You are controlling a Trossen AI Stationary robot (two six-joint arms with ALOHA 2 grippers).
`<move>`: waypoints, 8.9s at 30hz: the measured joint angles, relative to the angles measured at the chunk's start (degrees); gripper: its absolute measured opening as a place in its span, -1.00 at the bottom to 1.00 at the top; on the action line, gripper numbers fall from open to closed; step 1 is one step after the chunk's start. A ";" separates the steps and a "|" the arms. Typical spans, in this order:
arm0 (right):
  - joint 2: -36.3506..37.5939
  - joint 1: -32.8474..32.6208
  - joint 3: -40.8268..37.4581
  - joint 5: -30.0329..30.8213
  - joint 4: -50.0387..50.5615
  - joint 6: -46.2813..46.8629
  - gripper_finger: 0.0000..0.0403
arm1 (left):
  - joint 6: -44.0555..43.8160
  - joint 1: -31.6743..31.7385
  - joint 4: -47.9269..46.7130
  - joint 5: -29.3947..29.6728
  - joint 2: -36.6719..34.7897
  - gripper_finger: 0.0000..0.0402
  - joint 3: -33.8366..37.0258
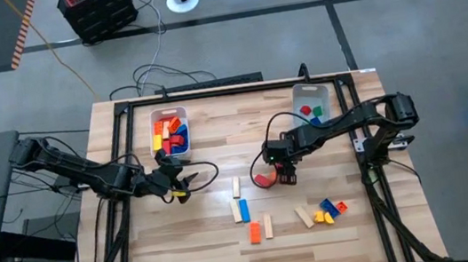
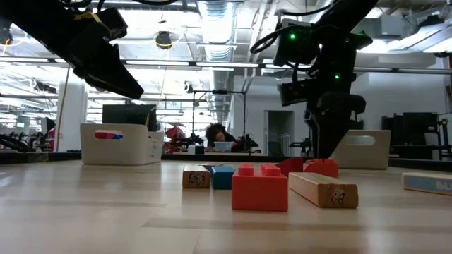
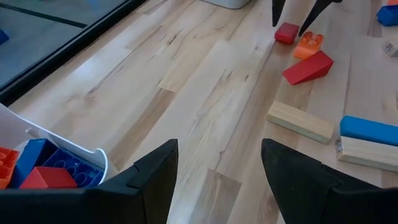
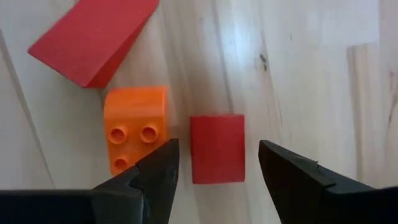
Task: Sort blocks by size
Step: Put the small red block into the gray bin, then put the small orange game piece into the gray bin, then put the small yellow game piece into the gray bin
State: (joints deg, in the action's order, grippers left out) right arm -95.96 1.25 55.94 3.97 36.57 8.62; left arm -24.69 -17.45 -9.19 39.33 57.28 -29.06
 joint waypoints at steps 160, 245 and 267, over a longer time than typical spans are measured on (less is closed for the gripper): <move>45.46 11.33 -25.30 34.74 -1.39 18.13 0.18 | 9.44 0.66 23.45 -1.55 12.50 0.12 -0.02; 12.41 -38.99 -5.03 35.72 30.35 53.21 -0.20 | 10.87 0.68 22.76 -2.21 12.48 0.12 -0.87; 29.13 4.38 -8.00 37.87 19.39 17.73 -0.17 | 11.58 0.68 22.50 -2.16 12.48 0.12 -0.87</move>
State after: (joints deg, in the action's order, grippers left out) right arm -66.83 5.64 47.94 41.83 55.96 26.35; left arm -13.10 -16.78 13.31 37.17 69.76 -29.93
